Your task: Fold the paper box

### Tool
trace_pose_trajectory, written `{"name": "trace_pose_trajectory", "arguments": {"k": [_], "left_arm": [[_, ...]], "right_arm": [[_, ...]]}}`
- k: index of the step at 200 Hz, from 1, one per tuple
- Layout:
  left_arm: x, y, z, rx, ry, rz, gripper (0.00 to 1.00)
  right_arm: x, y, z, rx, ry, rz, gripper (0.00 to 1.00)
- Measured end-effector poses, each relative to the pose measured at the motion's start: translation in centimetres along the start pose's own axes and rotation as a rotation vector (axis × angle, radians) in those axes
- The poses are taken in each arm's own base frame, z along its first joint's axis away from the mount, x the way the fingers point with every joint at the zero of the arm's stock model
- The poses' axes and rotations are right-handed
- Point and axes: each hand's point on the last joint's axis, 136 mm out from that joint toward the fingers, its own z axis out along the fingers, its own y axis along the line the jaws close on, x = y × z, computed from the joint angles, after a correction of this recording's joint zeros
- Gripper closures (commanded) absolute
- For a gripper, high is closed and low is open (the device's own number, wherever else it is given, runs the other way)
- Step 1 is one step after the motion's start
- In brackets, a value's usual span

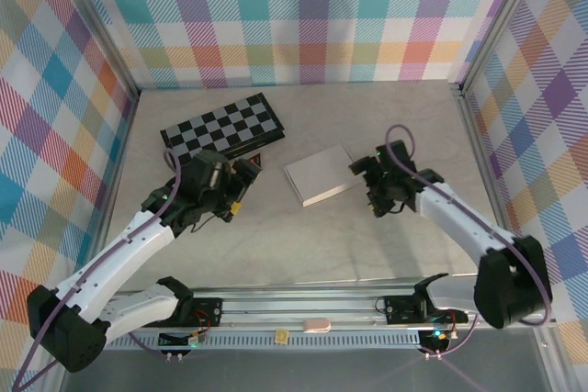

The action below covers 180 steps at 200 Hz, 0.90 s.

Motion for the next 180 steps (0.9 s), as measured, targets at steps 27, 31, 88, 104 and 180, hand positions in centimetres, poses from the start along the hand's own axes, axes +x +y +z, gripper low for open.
{"name": "trace_pose_trajectory", "arguments": {"k": [27, 31, 88, 104, 180], "left_arm": [[-3.0, -1.8, -2.1, 0.041, -0.122, 0.165, 0.0], [-3.5, -1.8, -2.5, 0.039, -0.149, 0.19, 0.0], [-10.8, 2.6, -5.7, -0.222, -0.623, 0.596, 0.0], [-11.4, 5.4, -3.4, -0.307, -0.643, 0.736, 0.0], [-15.1, 13.3, 7.7, -0.422, -0.506, 0.876, 0.0]], "right_arm": [[-4.0, 1.7, -6.3, -0.038, -0.189, -0.192, 0.01], [-4.5, 2.1, -7.2, -0.046, -0.22, -0.226, 0.01], [-10.7, 0.1, -11.9, 0.066, -0.697, -0.634, 0.01], [-10.8, -3.1, -7.8, 0.108, -0.73, -0.794, 0.01], [-12.3, -5.3, 2.1, 0.064, -0.652, -1.012, 0.01]]}}
